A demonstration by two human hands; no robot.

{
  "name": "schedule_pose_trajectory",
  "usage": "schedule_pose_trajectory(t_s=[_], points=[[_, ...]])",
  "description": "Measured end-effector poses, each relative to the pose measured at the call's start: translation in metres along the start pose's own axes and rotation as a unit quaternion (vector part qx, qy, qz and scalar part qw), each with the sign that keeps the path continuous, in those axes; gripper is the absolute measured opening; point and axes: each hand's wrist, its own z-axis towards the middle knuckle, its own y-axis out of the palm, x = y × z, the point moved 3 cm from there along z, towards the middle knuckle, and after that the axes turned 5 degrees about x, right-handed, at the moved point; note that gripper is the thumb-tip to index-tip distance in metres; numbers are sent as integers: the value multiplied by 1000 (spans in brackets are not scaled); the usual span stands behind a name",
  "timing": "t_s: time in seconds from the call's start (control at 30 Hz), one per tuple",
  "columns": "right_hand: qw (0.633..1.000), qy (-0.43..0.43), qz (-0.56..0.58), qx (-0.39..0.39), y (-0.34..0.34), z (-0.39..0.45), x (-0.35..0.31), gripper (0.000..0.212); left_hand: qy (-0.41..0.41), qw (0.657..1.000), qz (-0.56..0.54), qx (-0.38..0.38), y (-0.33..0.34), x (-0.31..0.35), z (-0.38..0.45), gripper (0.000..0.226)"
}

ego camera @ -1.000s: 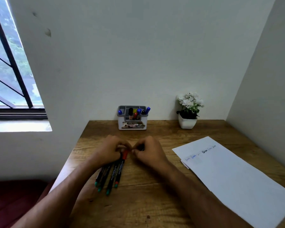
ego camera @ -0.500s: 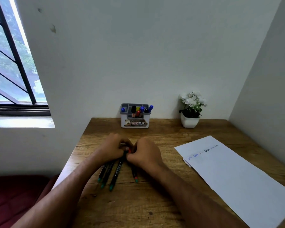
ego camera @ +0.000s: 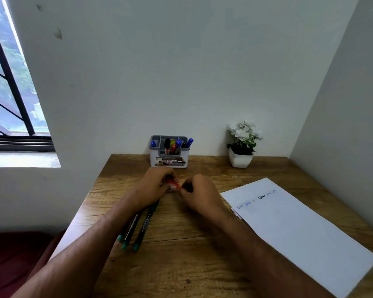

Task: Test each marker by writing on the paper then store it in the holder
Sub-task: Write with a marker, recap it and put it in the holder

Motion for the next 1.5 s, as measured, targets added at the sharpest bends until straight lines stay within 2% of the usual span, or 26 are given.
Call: schedule_pose_trajectory(t_s=[0.07,0.27,0.37,0.5,0.6,0.73,0.83,0.9,0.97,1.03,1.13,1.3,1.4,1.5], points=[[1000,-9,0,-5,-5,-2,6,22,18,1000,-21,0,6,4,5,20],[999,-35,16,5,-14,-6,18,43,57,997,-56,23,22,12,18,19],[1000,-21,1,20,-16,-4,29,50,49,995,-73,36,28,15,21,19],[1000,10,10,22,-21,-4,39,42,37,997,-64,22,33,16,25,20],[999,36,-9,16,-30,-5,46,32,-5,999,-32,34,35,12,29,18],[996,53,-14,64,-41,-4,60,29,4,999,20,28,43,14,30,19],[993,61,58,81,-44,-4,64,23,3,999,49,17,50,13,30,21],[987,72,114,86,-43,-4,69,28,2,999,51,-5,54,14,30,22],[978,79,168,99,-45,-6,76,38,0,999,46,-15,57,14,30,22],[956,88,263,95,-47,-9,79,37,-2,999,50,-18,56,14,30,23],[895,119,421,83,-57,-17,77,26,-7,998,62,-15,55,14,30,22],[815,109,560,98,-76,-20,98,30,-7,998,64,27,57,37,35,17],[808,86,568,132,-86,-29,113,29,18,999,28,21,67,66,36,23],[828,74,527,175,-96,-41,125,26,54,998,1,-38,89,91,34,33]])
